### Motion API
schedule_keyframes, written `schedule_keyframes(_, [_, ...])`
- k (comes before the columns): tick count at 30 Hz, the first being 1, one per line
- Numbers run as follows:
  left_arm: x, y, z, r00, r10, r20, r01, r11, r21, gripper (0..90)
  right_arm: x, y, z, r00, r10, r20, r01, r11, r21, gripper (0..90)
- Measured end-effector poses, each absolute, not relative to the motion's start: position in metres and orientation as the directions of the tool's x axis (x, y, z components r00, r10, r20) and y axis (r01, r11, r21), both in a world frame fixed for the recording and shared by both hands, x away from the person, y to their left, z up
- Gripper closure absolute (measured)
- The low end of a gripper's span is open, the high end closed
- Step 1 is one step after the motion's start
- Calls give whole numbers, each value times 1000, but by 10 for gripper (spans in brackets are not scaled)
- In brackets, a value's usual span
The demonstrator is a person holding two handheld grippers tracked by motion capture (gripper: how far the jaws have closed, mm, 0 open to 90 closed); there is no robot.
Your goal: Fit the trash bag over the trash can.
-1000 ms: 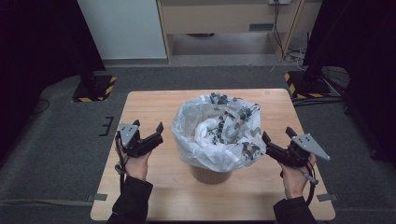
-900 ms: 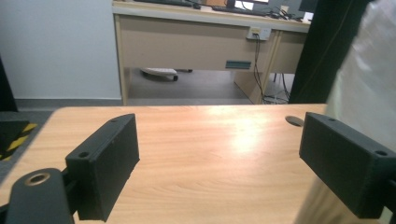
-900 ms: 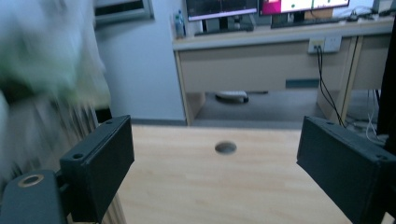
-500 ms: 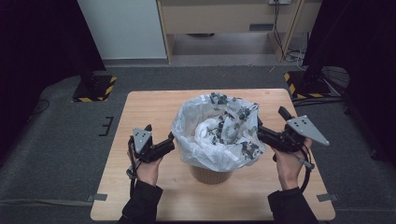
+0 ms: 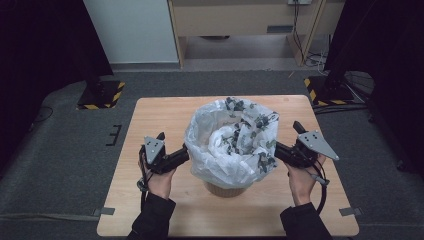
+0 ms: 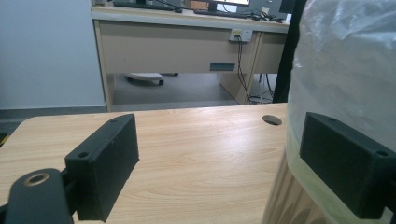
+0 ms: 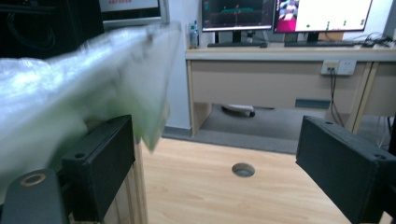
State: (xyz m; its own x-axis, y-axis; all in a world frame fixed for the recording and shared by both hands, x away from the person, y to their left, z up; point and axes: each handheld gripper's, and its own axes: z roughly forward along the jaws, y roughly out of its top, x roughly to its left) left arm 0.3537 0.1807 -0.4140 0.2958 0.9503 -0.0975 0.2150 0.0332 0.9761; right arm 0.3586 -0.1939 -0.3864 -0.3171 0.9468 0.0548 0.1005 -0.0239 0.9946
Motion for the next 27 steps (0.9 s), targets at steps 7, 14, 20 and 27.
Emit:
schedule_keyframes(7, [355,178,-415,303,948,-98,216,32,976,109,362,-192,-407,-330,942,67,144,-20,989,123])
schedule_keyframes(14, [354,179,-413,306,947,-95,208,30,978,108,360,-210,-410,-287,954,81,140,-41,989,121])
schedule_keyframes(20, [354,179,-413,306,947,-97,207,33,978,106,359,-231,-388,-239,964,118,85,-100,991,113])
schedule_keyframes(27, [354,178,-413,311,946,-95,210,29,977,106,364,-232,-358,-238,965,113,9,-114,993,104])
